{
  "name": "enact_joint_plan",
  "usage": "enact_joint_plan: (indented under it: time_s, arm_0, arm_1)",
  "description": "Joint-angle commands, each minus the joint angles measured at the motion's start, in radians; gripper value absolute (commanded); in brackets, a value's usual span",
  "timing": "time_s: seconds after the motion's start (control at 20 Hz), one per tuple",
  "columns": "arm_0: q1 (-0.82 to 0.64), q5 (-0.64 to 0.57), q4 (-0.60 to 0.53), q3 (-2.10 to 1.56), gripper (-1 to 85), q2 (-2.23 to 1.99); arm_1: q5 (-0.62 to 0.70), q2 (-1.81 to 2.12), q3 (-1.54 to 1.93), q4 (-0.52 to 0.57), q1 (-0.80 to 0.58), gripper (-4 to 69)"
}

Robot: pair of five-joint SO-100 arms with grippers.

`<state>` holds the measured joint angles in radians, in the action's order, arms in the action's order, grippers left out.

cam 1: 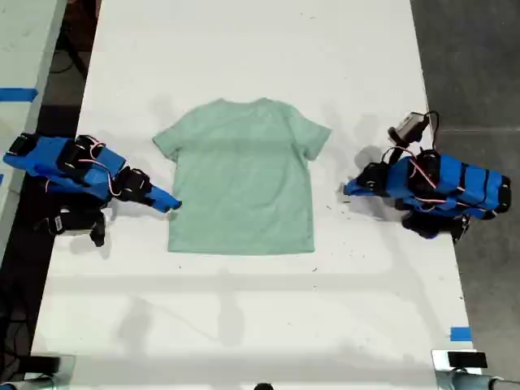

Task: Fold t shirt

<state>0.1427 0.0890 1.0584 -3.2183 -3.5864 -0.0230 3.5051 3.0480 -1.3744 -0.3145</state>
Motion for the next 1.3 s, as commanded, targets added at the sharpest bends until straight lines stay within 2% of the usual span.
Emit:
enact_joint_plan:
  time_s: [0.0, 0.15, 0.3, 0.4, 0.55, 0.75, 0.85, 1.0, 1.15, 1.25]
  arm_0:
    - [0.009, -0.005, 0.003, 0.003, 18.7, -0.009]
    - [0.009, -0.005, 0.003, 0.003, 18.7, -0.009]
    - [0.009, -0.005, 0.003, 0.003, 18.7, -0.009]
    - [0.008, -0.005, 0.003, 0.003, 18.7, -0.009]
    - [0.009, -0.005, 0.003, 0.003, 18.7, -0.009]
    - [0.009, -0.005, 0.003, 0.003, 18.7, -0.009]
    - [0.008, -0.005, 0.003, 0.003, 18.7, -0.009]
    - [0.009, -0.005, 0.003, 0.003, 18.7, -0.009]
    - [0.009, -0.005, 0.003, 0.003, 18.7, -0.009]
    - [0.009, -0.005, 0.003, 0.003, 18.7, -0.009]
  arm_1:
    - [-0.035, 0.006, 0.044, 0.006, 0.011, 1.9]
    - [0.118, 0.005, 0.017, 0.1, -0.029, 1.6]
    - [0.316, -0.044, -0.152, 0.11, -0.216, 2.9]
    - [0.468, -0.255, -0.333, 0.176, -0.403, 3.2]
    - [0.594, -0.788, -0.67, 0.276, -0.538, 3.6]
    - [0.687, -1.407, -1.124, 0.273, -0.62, 12.7]
    - [0.698, -1.623, -1.275, 0.256, -0.644, 14.0]
    - [0.693, -1.868, -1.396, 0.278, -0.652, 16.2]
    - [0.669, -1.99, -1.391, 0.298, -0.653, 15.4]
    - [0.664, -2.065, -1.388, 0.313, -0.655, 18.1]
